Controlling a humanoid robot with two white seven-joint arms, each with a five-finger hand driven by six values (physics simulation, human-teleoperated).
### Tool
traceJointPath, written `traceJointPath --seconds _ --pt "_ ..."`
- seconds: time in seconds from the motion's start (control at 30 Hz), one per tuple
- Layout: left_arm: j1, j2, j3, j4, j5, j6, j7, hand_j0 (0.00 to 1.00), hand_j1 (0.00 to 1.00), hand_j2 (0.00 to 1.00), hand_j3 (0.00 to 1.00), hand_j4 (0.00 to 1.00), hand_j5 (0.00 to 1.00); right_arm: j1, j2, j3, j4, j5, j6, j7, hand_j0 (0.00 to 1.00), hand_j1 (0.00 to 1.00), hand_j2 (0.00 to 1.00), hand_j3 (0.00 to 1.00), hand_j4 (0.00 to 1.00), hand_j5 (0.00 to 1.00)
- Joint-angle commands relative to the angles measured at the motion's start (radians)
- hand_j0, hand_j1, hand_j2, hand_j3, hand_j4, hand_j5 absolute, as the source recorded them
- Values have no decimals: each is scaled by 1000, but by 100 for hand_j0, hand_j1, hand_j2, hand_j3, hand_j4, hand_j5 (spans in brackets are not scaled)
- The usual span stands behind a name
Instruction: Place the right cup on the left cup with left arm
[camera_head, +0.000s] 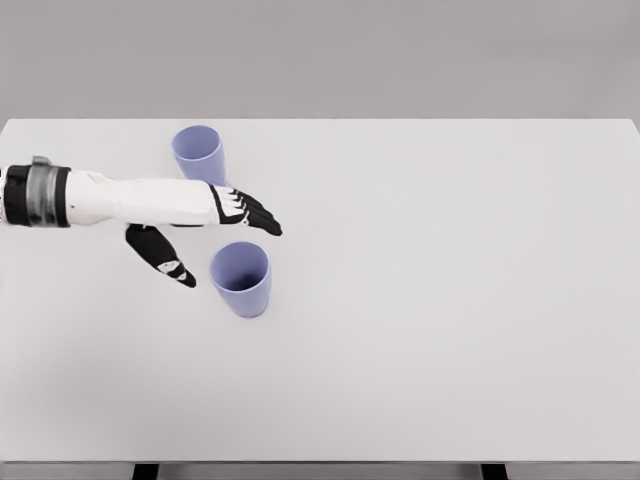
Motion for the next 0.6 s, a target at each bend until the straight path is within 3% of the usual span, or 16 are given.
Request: traceJointPath --seconds 0.0,0.03,0.1,0.13,0.27,0.57 --pt "-3 -13 -22 -2 6 3 0 100 100 100 100 100 100 0 0 0 0 1 0 0 100 100 100 100 100 100" --pt "-24 -4 -34 -1 18 3 0 100 100 100 100 100 100 0 0 0 0 1 0 0 100 100 100 100 100 100" --pt "-123 8 -141 30 53 3 0 100 100 100 100 100 100 0 0 0 0 1 0 2 100 100 100 100 100 100" --pt "-139 8 -174 32 75 3 0 100 100 100 100 100 100 0 0 0 0 1 0 0 100 100 100 100 100 100" --pt "-149 -14 -209 65 75 3 0 100 100 100 100 100 100 0 0 0 0 1 0 0 100 100 100 100 100 100" --pt "-144 -45 -217 71 66 3 0 100 100 100 100 100 100 0 0 0 0 1 0 2 100 100 100 100 100 100"
